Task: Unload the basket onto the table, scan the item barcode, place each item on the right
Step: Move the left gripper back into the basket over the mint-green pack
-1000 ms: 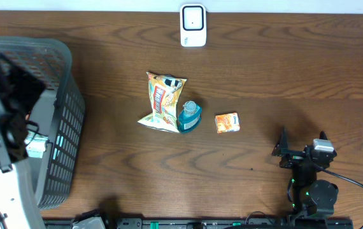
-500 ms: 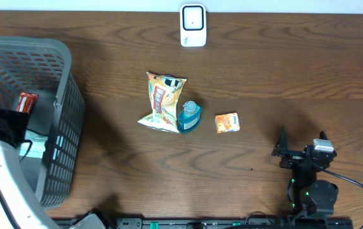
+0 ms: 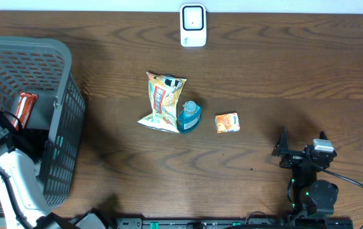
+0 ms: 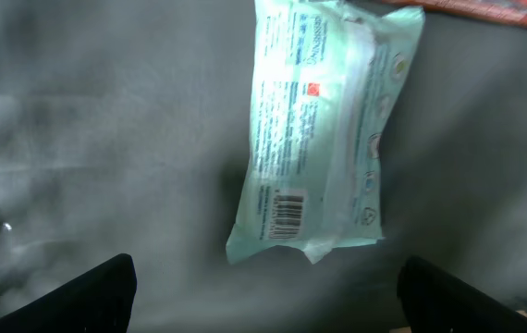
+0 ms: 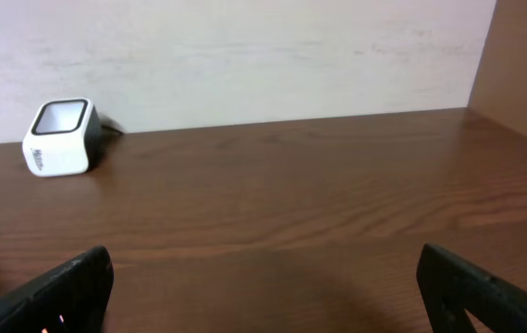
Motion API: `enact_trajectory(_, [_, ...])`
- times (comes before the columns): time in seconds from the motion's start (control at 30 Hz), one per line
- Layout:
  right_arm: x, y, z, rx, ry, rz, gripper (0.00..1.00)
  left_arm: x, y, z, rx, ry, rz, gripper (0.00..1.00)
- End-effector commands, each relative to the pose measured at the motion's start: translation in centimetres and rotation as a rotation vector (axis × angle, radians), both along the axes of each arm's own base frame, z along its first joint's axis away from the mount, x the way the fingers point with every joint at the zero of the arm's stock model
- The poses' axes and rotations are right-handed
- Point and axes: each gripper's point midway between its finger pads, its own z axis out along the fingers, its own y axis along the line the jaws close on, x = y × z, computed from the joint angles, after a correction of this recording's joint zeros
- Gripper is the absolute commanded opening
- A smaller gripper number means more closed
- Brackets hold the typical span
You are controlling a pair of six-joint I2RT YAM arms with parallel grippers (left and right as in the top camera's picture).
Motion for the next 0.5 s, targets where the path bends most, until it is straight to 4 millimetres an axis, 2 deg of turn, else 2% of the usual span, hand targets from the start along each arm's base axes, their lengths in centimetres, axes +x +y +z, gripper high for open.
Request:
enact_trajectory(0.0, [0.0, 0.0, -0.1, -0.012, 0.004, -0.002, 0.99, -0.1, 0.0, -0.5, -0.004, -0.005, 0.007, 0.90])
enact_trajectory(0.47, [0.0, 0.0, -0.1, -0.012, 0.004, -0.002, 0.99, 2.1, 1.8, 0.4, 0.055, -0.111, 0.062, 0.90])
